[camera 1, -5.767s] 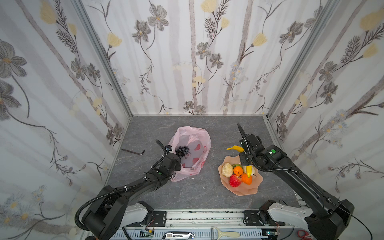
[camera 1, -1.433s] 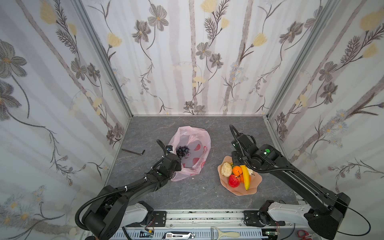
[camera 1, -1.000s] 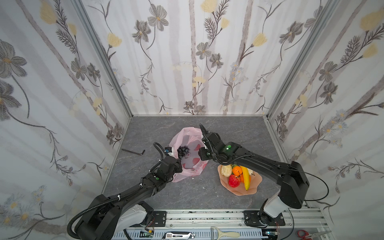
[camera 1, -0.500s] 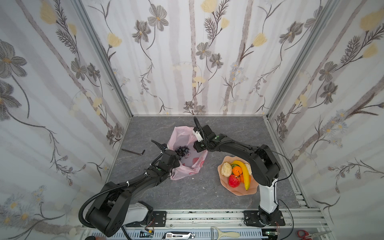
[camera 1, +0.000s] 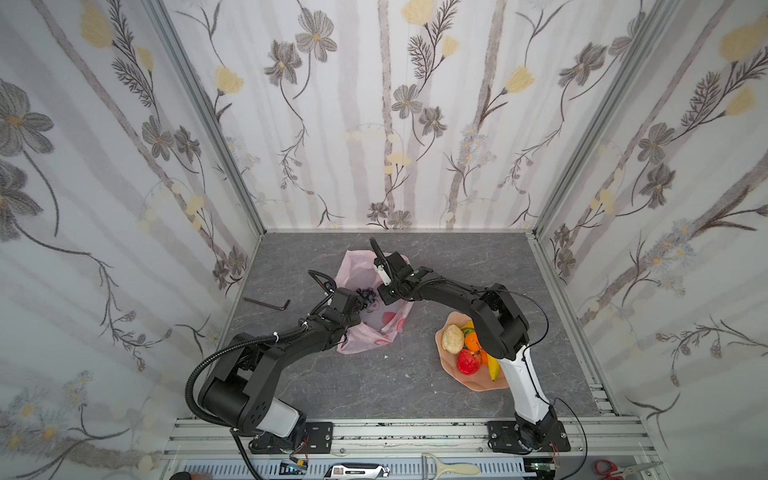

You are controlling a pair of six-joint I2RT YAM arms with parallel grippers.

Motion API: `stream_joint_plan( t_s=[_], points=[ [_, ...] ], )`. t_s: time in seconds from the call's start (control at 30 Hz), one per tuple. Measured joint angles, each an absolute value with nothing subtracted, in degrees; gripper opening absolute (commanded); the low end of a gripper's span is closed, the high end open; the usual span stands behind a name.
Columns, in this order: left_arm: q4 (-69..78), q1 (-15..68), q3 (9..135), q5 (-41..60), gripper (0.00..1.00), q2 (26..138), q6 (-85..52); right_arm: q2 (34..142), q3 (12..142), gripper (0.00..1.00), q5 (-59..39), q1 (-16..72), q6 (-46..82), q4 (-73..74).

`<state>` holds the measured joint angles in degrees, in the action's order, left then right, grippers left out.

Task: Take the fake fruits out of the plastic bag
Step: 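Lower the right gripper into the bag and grasp the black grapes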

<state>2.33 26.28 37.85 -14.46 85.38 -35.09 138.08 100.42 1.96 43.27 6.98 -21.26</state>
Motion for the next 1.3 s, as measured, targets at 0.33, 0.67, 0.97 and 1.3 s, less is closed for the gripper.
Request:
stream_joint_plan(
  t_s=[0.33, 0.67, 0.97, 1.3],
  points=[
    [1.26, 25.02, 38.0, -14.92, 0.02, 84.47, -34.87, 143.94, 107.57, 0.34, 3.75, 44.66, 5.76, -22.9],
    [0.97, 23.92, 37.19, -13.96, 0.02, 83.02, -34.68, 146.04, 110.41, 0.42, 1.85, 45.67, 2.9, -23.33],
    [0.64, 23.16, 35.92, -12.38, 0.02, 81.34, -34.7, 144.66, 109.86, 0.43, -2.07, 45.36, 3.68, -24.97],
    [0.6, 23.14, 34.85, -11.29, 0.02, 80.95, -34.96, 135.17, 101.78, 0.64, -9.19, 45.39, 11.51, -19.25]
  ],
)
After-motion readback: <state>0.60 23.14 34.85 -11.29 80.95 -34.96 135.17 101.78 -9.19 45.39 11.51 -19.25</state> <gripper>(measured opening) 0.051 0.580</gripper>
